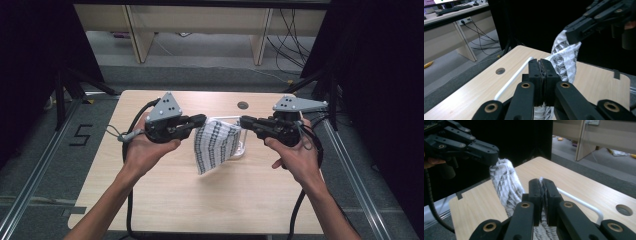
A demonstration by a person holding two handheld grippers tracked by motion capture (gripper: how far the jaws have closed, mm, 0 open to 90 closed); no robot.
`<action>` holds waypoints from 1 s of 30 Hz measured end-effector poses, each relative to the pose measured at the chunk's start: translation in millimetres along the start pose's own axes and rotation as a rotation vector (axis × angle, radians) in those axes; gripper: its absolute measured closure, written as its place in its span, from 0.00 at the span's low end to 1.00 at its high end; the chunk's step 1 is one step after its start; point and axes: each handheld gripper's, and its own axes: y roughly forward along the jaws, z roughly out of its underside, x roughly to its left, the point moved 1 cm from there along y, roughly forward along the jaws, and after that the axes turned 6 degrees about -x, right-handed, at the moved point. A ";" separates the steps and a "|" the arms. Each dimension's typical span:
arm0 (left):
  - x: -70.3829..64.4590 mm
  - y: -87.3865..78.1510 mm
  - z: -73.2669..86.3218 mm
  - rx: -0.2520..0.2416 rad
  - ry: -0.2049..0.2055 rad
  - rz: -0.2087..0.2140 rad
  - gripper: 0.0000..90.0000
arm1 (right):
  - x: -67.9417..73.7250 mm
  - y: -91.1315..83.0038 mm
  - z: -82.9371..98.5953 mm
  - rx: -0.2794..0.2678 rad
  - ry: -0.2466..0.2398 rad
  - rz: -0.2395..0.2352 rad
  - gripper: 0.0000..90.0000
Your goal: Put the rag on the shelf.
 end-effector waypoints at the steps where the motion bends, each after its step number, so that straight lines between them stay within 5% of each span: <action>1: 2.1 2.2 -2.1 0.000 0.001 -0.007 0.98 | -0.9 0.7 -1.3 -0.008 0.002 0.002 0.96; 7: 13.0 14.5 -13.4 -0.008 -0.010 -0.032 0.98 | -6.8 3.2 -11.3 -0.010 0.004 0.042 0.96; 9: 15.8 17.9 -17.0 -0.007 -0.006 -0.042 0.98 | -11.2 3.2 -14.8 -0.020 -0.029 0.056 0.96; 13: 20.5 22.8 -23.9 -0.012 -0.007 -0.055 0.98 | -13.8 3.3 -20.2 -0.028 0.007 0.068 0.96; 23: 34.8 36.9 -36.7 -0.027 -0.019 -0.104 0.98 | -23.2 10.1 -34.0 -0.050 0.002 0.094 0.96; 30: 49.9 52.9 -47.1 -0.026 -0.031 -0.141 0.98 | -40.5 18.2 -47.4 -0.063 0.031 0.116 0.96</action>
